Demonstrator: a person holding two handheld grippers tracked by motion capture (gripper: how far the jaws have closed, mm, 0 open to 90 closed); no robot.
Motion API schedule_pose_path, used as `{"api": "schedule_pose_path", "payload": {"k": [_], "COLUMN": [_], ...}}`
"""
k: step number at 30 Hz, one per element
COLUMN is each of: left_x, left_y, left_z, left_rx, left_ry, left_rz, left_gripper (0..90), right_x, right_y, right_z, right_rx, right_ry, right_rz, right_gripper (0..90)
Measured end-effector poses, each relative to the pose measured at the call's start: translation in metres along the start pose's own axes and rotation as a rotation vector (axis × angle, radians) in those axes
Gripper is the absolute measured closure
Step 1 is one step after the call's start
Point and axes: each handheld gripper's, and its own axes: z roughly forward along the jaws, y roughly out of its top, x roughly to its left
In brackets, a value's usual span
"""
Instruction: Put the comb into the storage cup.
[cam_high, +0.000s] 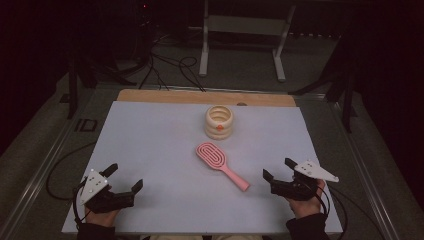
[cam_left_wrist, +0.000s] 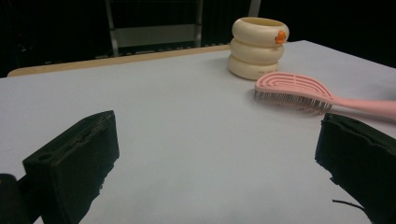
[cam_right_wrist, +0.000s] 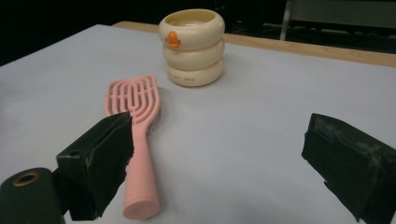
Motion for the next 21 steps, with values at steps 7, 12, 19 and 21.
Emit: {"api": "schedule_pose_path", "payload": {"k": [7, 12, 19, 21], "left_x": [0.000, 0.000, 0.000, 0.000], "left_y": [0.000, 0.000, 0.000, 0.000], "left_z": [0.000, -0.001, 0.000, 0.000], "left_rx": [0.001, 0.000, 0.002, 0.002], "left_ry": [0.000, 0.001, 0.000, 0.000], "left_rz": [-0.001, -0.003, 0.000, -0.002], "left_gripper": [0.4, 0.4, 0.4, 0.4], "right_x": [0.010, 0.017, 0.027, 0.029], "right_y": [0.023, 0.034, 0.050, 0.054], "right_z": [0.012, 0.021, 0.035, 0.038], "right_rx": [0.108, 0.157, 0.218, 0.231], "right_ry": [0.035, 0.049, 0.054, 0.059], "right_rz": [-0.045, -0.080, -0.119, -0.131], "right_gripper": [8.5, 9.1, 10.0, 10.0]}}
